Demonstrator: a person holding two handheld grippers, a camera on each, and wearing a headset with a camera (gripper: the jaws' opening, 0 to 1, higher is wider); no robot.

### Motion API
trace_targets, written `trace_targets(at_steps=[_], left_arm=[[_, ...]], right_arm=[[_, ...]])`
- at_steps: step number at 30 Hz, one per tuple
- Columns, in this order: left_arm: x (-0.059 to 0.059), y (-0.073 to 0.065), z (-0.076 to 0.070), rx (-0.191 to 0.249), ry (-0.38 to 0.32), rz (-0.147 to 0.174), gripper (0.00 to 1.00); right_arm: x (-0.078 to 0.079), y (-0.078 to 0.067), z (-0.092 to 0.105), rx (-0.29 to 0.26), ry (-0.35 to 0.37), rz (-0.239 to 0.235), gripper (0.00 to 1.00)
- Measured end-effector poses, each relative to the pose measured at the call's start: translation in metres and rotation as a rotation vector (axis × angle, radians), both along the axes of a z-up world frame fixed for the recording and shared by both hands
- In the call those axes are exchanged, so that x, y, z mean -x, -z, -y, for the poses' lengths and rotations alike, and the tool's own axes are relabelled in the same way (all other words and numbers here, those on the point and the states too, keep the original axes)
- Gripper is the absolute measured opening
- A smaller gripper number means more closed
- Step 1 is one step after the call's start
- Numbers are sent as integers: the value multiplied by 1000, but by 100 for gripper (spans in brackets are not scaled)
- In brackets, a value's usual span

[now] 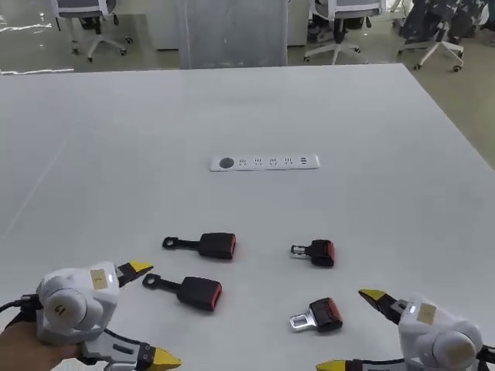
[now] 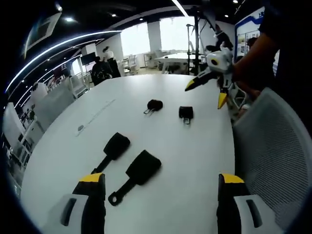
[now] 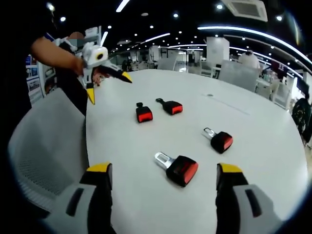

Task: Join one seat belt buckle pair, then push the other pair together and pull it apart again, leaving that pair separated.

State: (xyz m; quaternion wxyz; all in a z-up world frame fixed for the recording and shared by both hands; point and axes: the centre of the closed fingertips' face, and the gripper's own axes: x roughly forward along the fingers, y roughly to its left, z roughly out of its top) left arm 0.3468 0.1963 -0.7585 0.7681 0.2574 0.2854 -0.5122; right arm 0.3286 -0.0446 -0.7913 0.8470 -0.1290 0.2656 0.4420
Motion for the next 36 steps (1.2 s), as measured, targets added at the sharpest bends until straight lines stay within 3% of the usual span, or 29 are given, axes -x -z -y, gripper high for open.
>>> trace_targets(at_steps=[1,5,9,11,14,21,24,27,34,36], left_arm=[[-4,2,0,-11,10,-13,97],[-18,4,7,-39,79,-11,96],[-26,11,15,-80,147,-12,93],[-30,16,19,-99,177,-11,91],[-36,23,27,-104,202,-25,88],[-50,41,29,-155,265,-37,83],[-58,49,28,-166,288,-52,80],[-65,63,24,-205,309,-76,78],[-72,87,33,-239,375,-101,71],[-68,97,29,-298,433,-117,70]], right_arm=[[-1,1,-1,7,-16,2,89],[-9,8,-2,42,-72,-13,89],[-14,13,-3,67,-112,-34,86],[-14,18,-5,100,-167,-29,84],[-14,23,-9,120,-214,-36,84],[-23,34,-11,164,-304,-56,81],[-28,36,-13,158,-329,-73,79],[-30,43,-14,187,-382,-80,78],[-33,57,-13,254,-476,-91,66],[-32,62,-10,292,-512,-88,61]])
